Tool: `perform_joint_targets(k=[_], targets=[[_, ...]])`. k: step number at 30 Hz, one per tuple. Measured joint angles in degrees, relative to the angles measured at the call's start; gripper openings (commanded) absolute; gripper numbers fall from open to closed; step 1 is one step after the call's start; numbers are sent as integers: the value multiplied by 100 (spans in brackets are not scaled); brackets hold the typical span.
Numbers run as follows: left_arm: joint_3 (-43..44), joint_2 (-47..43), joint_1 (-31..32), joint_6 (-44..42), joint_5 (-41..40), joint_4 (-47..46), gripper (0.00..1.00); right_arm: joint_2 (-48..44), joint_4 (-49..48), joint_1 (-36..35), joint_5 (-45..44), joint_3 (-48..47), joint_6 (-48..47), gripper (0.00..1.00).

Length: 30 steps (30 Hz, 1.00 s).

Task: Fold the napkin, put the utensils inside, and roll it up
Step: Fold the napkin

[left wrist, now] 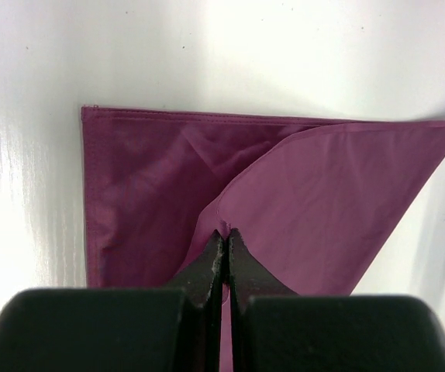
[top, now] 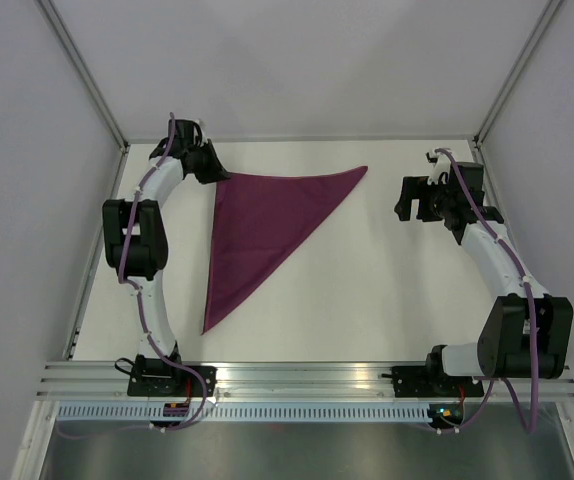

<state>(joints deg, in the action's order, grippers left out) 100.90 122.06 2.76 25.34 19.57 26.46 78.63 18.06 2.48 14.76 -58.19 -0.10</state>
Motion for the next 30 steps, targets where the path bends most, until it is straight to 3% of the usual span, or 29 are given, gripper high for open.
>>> perform_joint_targets(k=[24, 26, 30], targets=[[428, 450, -57, -116, 4, 136, 3, 24, 42, 0, 0, 0, -79, 96], [428, 520, -57, -120, 4, 144, 9, 31, 44, 0, -2, 0, -79, 96], [428, 584, -61, -160, -4, 186, 41, 61, 46, 0, 0, 0, -81, 96]])
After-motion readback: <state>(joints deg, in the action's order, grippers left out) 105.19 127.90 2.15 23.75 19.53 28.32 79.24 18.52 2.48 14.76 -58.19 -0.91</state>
